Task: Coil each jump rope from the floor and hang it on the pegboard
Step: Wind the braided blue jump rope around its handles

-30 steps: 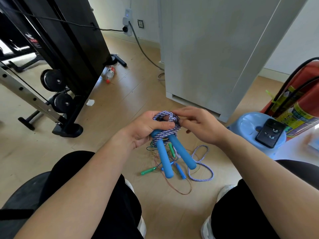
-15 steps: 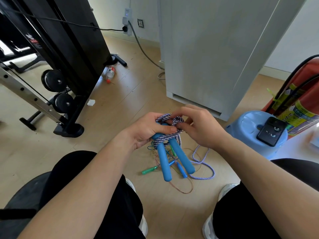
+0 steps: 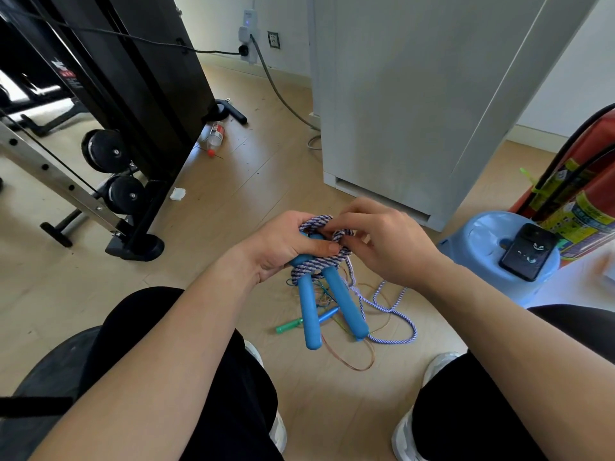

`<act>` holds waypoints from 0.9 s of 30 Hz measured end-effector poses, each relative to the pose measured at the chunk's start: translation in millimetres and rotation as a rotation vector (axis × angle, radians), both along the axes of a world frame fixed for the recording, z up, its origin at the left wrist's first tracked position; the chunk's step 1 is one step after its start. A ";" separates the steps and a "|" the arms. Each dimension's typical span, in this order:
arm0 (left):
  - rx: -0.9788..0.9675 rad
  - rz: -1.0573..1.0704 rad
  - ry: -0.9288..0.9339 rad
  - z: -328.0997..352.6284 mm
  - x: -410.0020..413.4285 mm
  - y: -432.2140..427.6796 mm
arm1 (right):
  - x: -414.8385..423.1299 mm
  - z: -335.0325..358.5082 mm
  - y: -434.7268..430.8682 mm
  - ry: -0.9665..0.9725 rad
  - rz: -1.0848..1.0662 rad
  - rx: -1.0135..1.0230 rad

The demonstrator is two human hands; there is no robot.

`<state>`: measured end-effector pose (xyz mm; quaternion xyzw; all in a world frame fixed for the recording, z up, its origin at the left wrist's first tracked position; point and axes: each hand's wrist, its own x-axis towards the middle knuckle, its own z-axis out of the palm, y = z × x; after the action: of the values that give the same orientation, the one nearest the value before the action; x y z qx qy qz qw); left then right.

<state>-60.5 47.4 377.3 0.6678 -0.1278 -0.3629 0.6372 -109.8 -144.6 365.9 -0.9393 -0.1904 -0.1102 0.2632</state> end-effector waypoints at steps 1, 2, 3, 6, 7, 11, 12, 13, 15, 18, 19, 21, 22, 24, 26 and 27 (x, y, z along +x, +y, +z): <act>0.020 -0.008 -0.006 -0.8 -0.1 0.1 | 0.3 -0.8 0.3 0.007 0.000 -0.037; 0.038 -0.014 -0.006 -1.8 -0.4 -0.4 | 0.7 -0.9 0.2 0.015 -0.007 -0.065; 0.053 -0.017 -0.001 -2.4 -0.8 -1.3 | 1.2 0.2 -0.3 0.025 -0.018 -0.084; 0.114 0.008 -0.034 -4.1 -1.5 -3.9 | 1.1 3.8 -1.9 0.040 -0.050 -0.111; 0.173 0.035 -0.100 -4.7 -1.1 -4.1 | 0.9 3.3 -2.1 0.044 -0.059 -0.120; 0.218 0.087 -0.293 -6.6 -0.7 -2.8 | 1.9 -1.8 -1.3 0.112 -0.106 -0.132; 0.192 0.055 -0.328 -6.0 -1.6 -2.5 | 2.9 -2.5 -2.0 0.134 -0.114 -0.132; 0.190 0.022 -0.371 -5.5 -2.2 -3.1 | 4.0 -2.3 -3.0 0.162 -0.114 -0.125; 0.218 -0.019 -0.428 -7.0 -2.7 -5.5 | 5.2 -1.8 -4.3 0.250 -0.098 -0.100; 0.311 -0.008 -0.431 -16.2 -3.0 -9.2 | 6.0 -2.8 -4.6 0.377 -0.061 -0.124; 0.346 0.000 -0.430 -19.7 -2.6 -9.9 | 5.8 -2.5 -4.6 0.410 -0.060 -0.138; 0.409 0.024 -0.456 -25.0 0.3 -10.1 | 5.5 -1.3 -5.1 0.445 -0.067 -0.157; 0.443 0.033 -0.481 -25.9 1.7 -10.0 | 5.9 -1.0 -5.5 0.448 -0.070 -0.165; 0.504 0.035 -0.534 -26.4 3.8 -10.1 | 5.7 -0.2 -5.6 0.443 -0.076 -0.140; 0.540 0.024 -0.586 -26.0 3.8 -10.6 | 4.8 1.0 -5.4 0.425 -0.088 -0.046; 0.550 0.019 -0.613 -26.1 3.1 -11.0 | 4.6 1.9 -5.7 0.417 -0.096 0.021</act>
<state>-57.4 36.4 351.2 0.8915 -0.2039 -0.1620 0.3706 -105.2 -150.2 367.7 -0.9470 -0.0856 0.0721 0.3011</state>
